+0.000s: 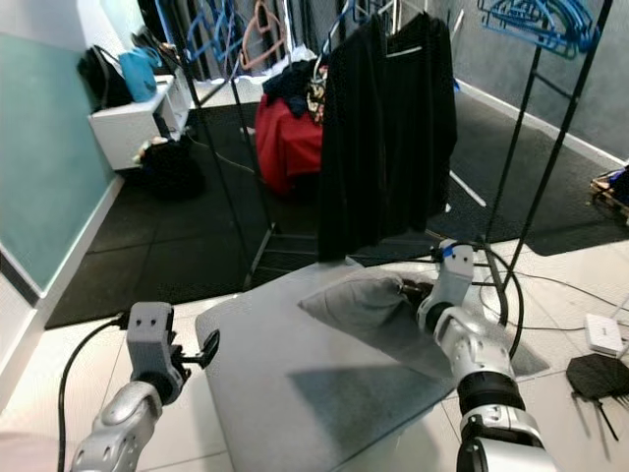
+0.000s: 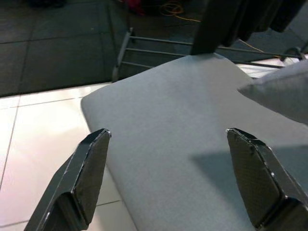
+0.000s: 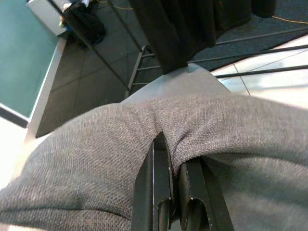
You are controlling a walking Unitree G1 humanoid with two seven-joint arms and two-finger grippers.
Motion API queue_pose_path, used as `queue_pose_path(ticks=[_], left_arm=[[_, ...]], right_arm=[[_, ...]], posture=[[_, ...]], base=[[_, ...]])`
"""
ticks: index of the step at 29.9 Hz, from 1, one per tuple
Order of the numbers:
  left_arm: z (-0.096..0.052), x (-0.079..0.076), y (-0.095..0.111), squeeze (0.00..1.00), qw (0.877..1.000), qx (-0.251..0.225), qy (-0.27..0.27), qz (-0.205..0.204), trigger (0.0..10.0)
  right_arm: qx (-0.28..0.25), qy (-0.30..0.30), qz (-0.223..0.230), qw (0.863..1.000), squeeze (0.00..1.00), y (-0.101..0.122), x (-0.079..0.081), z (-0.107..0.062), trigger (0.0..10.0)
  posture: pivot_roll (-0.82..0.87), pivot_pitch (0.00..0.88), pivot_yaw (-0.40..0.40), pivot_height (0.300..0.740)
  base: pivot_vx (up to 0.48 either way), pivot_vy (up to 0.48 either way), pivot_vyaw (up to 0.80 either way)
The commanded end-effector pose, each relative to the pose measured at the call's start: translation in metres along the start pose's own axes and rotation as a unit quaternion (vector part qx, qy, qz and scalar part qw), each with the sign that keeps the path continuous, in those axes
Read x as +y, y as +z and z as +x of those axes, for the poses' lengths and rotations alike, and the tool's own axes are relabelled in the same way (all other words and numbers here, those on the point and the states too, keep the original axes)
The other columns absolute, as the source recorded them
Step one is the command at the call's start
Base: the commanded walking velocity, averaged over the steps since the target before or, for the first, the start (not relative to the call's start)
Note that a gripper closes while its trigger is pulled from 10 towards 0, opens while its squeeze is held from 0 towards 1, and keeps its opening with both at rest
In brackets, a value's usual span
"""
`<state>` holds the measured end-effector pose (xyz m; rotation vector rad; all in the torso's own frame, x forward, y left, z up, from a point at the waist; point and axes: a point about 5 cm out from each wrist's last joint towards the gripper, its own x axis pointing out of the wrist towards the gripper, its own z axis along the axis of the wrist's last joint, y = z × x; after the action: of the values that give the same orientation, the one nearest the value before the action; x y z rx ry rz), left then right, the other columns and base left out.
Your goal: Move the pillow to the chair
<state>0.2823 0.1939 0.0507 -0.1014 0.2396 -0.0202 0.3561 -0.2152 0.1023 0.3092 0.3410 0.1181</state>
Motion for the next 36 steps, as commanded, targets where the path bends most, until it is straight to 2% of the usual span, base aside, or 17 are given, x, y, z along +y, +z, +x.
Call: queue_pose_path(ticks=[1, 6, 22, 36], left_arm=[[0.0, 0.001, 0.003, 0.0, 1.0, -0.001, 0.001, -0.006, 10.0], [0.0, 0.002, 0.005, 0.0, 1.0, -0.003, 0.001, -0.007, 10.0], [0.002, 0.001, 0.01, 0.0, 1.0, -0.012, 0.001, -0.014, 10.0], [0.004, -0.008, 0.012, 0.0, 1.0, -0.015, -0.011, -0.018, 10.0]], right_arm=[[-0.033, 0.007, -0.02, 0.999, 0.0, 0.017, 0.006, 0.003, 10.0], [-0.034, 0.003, -0.022, 0.999, 0.0, 0.019, 0.004, 0.002, 10.0], [-0.037, 0.0, -0.032, 0.999, 0.0, 0.027, 0.002, 0.002, 10.0], [-0.042, -0.004, -0.036, 0.998, 0.0, 0.03, 0.001, 0.002, 10.0]], posture=[[-0.24, 0.003, 0.029, 0.74], [-0.24, 0.003, 0.029, 0.74], [-0.24, 0.003, 0.024, 0.74], [-0.25, 0.004, 0.024, 0.74]], base=[[0.0, -0.48, 0.0], [0.0, -0.48, 0.0], [0.0, -0.48, -0.78], [0.0, -0.48, 0.0]])
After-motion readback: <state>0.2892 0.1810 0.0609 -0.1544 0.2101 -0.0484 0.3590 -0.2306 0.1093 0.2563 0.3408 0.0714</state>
